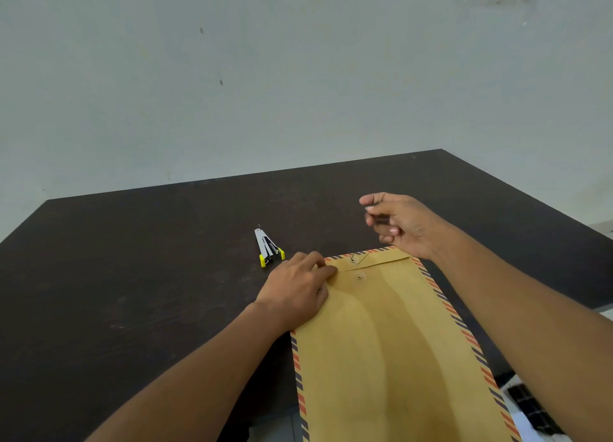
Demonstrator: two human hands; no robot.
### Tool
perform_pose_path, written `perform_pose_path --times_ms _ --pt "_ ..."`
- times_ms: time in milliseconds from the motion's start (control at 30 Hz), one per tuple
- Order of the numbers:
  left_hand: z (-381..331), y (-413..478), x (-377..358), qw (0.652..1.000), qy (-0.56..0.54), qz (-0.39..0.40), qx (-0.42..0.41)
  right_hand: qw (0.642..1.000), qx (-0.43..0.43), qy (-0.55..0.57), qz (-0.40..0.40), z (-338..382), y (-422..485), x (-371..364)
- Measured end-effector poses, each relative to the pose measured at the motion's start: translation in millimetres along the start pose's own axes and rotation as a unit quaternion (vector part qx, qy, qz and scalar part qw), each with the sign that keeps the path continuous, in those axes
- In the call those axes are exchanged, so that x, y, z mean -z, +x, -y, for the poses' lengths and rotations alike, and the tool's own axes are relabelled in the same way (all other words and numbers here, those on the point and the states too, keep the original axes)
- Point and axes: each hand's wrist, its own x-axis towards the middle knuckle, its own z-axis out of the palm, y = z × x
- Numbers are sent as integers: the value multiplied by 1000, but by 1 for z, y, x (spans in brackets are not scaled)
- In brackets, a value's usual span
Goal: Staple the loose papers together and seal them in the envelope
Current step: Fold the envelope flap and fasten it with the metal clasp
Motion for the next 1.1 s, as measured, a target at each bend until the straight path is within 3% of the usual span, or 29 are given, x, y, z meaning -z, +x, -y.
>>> perform_pose_path --times_ms 100,167,267,333,467,567,633,733,867,933,1100 --pt "-3 6 2 998 36 43 6 983 -3 -179 -45 -2 -11 22" --pt "-8 10 5 997 47 60 19 940 -10 -337 -49 -8 -19 38" --pt "-13 13 5 996 47 67 36 857 -50 -513 14 -20 -32 55" --pt "-14 12 4 996 44 63 46 820 -57 -569 35 -23 -39 57" --pt "-15 6 -1 997 40 44 57 809 -26 -584 61 -21 -49 46" --pt "-17 4 -3 997 35 39 62 783 39 -621 7 -19 -54 31" --pt "-16 4 -3 997 34 35 60 806 108 -581 -29 -13 -58 20" --pt "-15 5 -6 997 33 27 59 874 180 -451 0 -9 -63 5" --pt "-13 5 -7 998 11 27 62 933 172 -315 39 -26 -70 -17" --pt "-12 6 -6 998 11 27 58 937 159 -308 47 -37 -73 -23" --pt "-16 11 0 999 20 37 3 886 130 -438 85 -59 -83 -23"
